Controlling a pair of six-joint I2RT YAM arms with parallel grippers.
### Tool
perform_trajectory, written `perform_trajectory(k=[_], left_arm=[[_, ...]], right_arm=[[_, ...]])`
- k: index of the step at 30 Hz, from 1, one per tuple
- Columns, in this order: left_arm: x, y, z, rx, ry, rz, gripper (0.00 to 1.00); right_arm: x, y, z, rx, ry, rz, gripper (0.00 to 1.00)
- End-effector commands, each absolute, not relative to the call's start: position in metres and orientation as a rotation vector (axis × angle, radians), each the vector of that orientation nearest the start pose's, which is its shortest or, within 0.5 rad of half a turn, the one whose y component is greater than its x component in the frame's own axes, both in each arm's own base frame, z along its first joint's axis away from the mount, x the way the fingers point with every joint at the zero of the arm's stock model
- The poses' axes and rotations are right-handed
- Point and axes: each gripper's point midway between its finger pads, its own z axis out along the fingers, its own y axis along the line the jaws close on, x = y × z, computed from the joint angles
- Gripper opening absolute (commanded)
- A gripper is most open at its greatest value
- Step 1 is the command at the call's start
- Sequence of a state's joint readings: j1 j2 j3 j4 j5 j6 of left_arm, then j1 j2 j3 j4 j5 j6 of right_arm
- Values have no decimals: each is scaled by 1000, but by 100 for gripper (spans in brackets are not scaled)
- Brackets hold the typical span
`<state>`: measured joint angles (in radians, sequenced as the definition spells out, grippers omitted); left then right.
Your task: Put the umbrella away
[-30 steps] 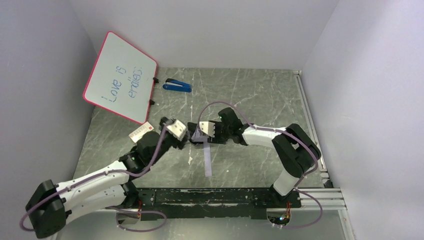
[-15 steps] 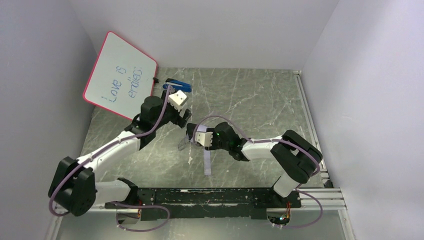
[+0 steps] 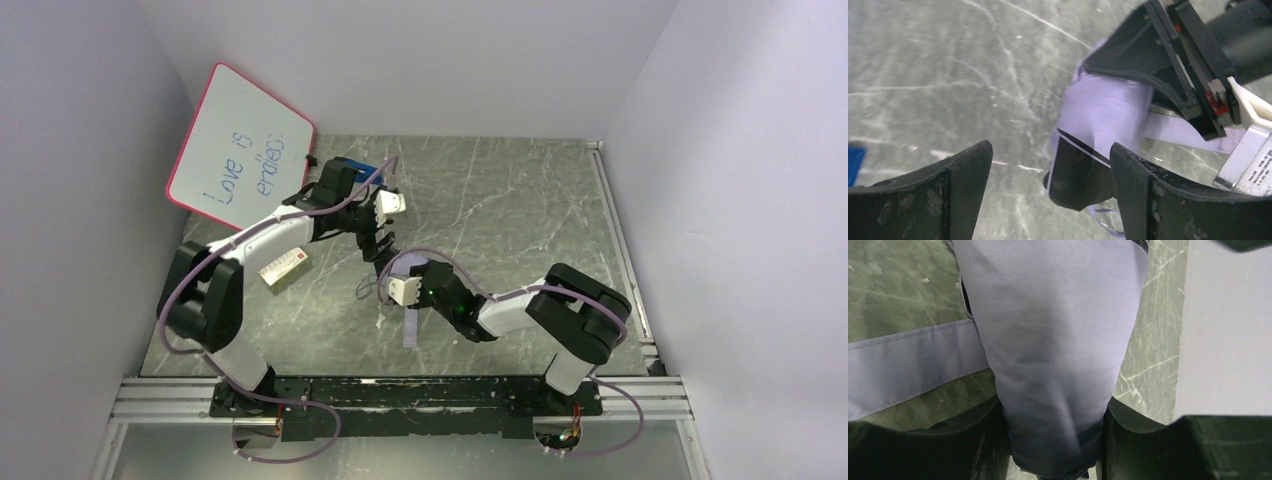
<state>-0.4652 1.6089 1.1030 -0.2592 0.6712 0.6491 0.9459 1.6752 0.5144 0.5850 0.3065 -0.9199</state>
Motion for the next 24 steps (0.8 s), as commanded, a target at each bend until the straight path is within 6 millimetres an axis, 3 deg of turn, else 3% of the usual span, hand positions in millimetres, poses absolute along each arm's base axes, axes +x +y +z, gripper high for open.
perform_trajectory(k=[1,10,16,24], left_arm=[[296,-272,115,1673,1624,-920,91],[292,-281,94,1729,1657,-1076,93],[296,-289,76,1755,1699,-1076,97],[288,-288,42,1816,1808,-1046,97]], right_arm=[[261,194,-36,-1803,1595,-484,18],[255,194,-39,-1809,1574,-511,18],[253,194,-40,-1812,1575,-506,18],[253,195,-41,-1807,1573,-507,18]])
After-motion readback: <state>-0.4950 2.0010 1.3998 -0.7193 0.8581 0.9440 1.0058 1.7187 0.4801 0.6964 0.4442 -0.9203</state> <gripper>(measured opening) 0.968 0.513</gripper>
